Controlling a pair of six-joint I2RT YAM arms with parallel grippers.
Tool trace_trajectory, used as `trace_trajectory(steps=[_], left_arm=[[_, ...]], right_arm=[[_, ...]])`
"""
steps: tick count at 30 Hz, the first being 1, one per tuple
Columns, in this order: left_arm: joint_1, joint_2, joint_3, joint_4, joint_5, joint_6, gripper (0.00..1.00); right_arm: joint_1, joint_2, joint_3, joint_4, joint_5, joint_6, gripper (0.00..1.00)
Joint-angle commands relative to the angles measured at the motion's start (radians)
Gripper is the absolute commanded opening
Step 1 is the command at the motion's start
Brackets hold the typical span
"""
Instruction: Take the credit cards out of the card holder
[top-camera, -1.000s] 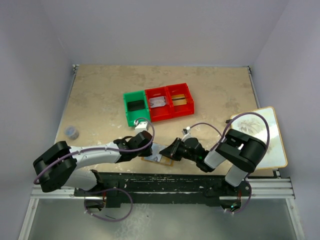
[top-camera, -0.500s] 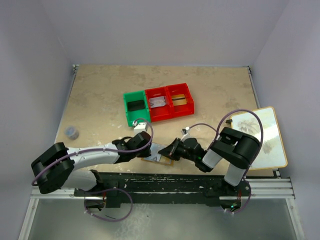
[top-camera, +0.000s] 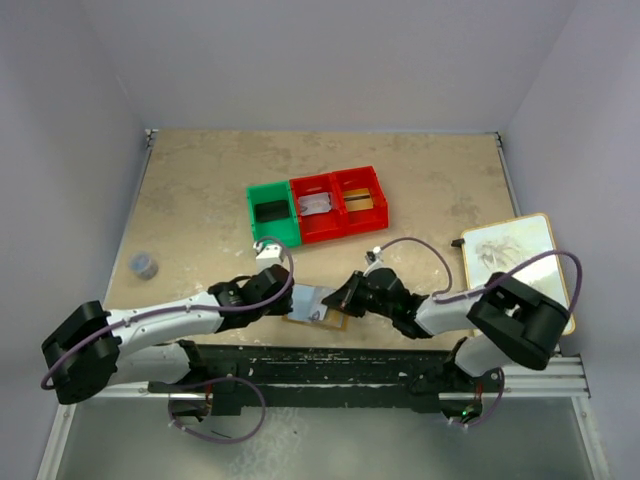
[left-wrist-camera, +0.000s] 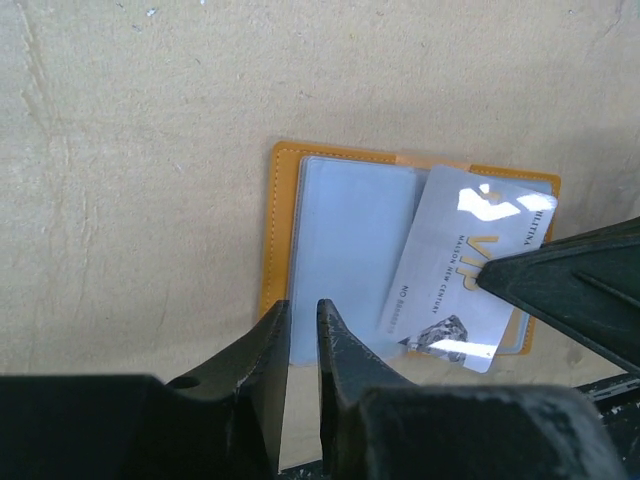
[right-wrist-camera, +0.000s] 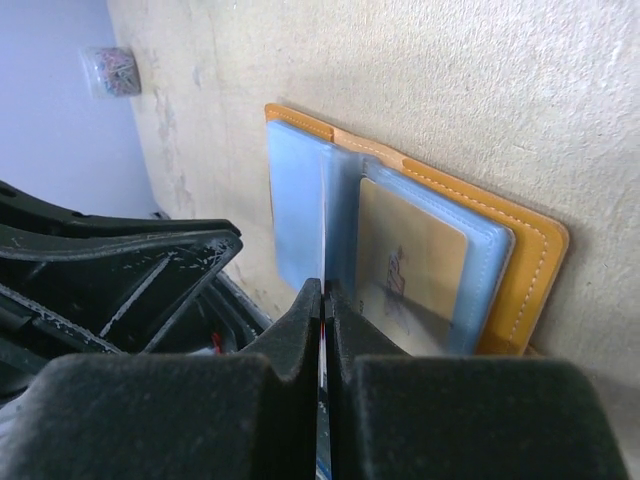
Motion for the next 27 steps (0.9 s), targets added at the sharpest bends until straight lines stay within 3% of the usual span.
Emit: trace_trajectory(steps=[1, 4, 10, 16, 18, 21, 24, 27], left_arm=[[-0.005, -0.045, 0.005, -0.014, -0.054, 0.002, 0.15], [-0.004, -0.094, -0.002, -0.029, -0.096, -0.009, 0.21], [-0.003, -0.207, 0.001, -0.11, -0.21, -0.03, 0.42], [-0.002, -0.253, 0.07, -0.316, -0.417, -0.143, 0.57], [-0.002, -0.253, 0.112, -0.394, -0.484, -0.209, 0.63], [-0.002, -0.24, 0.187, -0.497, -0.557, -0.253, 0.64], [-0.002, -0.252, 0.231, -0.556, -0.601, -0.241, 0.65], [-0.002, -0.29, 0.271, -0.596, -0.64, -0.2, 0.66]], right_arm=[[-0.004, -0.109, 0.057, -0.254, 0.081, -0.079, 0.0], [-0.004, -0.222, 0.081, -0.368, 0.155, -0.119, 0.0], [-0.004, -0.425, 0.138, -0.537, 0.309, -0.265, 0.0], [-0.004, -0.552, 0.167, -0.443, 0.416, -0.577, 0.0], [-0.004, -0.563, 0.168, -0.362, 0.408, -0.721, 0.0], [-0.004, -0.54, 0.198, -0.32, 0.43, -0.851, 0.0], [-0.004, -0.483, 0.232, -0.249, 0.405, -1.091, 0.0], [-0.004, -0.404, 0.306, -0.282, 0.404, -1.184, 0.0]])
